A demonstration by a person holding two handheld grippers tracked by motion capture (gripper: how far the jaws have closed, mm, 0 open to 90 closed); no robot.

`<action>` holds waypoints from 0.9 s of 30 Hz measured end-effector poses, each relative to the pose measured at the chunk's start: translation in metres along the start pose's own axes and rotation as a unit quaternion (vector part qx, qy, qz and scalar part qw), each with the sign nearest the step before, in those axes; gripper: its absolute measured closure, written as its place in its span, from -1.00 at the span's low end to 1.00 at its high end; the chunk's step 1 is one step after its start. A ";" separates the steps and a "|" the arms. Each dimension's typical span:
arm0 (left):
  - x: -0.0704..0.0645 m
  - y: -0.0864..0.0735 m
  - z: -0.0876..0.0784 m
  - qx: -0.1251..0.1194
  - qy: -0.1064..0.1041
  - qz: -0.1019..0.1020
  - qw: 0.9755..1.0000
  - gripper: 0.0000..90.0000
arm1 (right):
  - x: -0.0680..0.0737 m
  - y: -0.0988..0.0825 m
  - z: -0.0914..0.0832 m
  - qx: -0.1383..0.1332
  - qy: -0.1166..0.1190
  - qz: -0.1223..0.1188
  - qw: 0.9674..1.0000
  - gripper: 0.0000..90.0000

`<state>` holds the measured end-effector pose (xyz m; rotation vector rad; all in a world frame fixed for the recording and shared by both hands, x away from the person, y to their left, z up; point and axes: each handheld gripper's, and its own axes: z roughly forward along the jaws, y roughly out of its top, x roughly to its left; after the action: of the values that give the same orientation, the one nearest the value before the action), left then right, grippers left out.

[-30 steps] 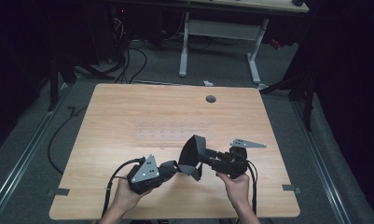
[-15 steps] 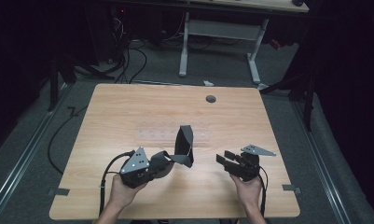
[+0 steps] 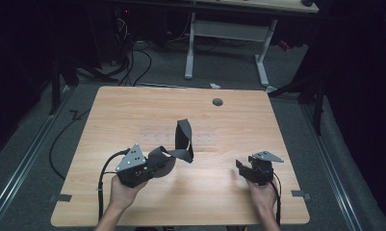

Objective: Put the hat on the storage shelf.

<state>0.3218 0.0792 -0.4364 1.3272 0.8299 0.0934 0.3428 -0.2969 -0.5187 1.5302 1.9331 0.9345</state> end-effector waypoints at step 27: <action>0.028 0.046 -0.008 -0.065 0.024 -0.040 0.997 0.91 | -0.007 -0.002 0.016 0.029 -0.028 -0.009 0.999 -0.12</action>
<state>0.3556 0.1127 -0.4095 1.1726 0.9024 0.1142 0.3556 -0.3003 -0.5307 1.5529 1.9464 0.8258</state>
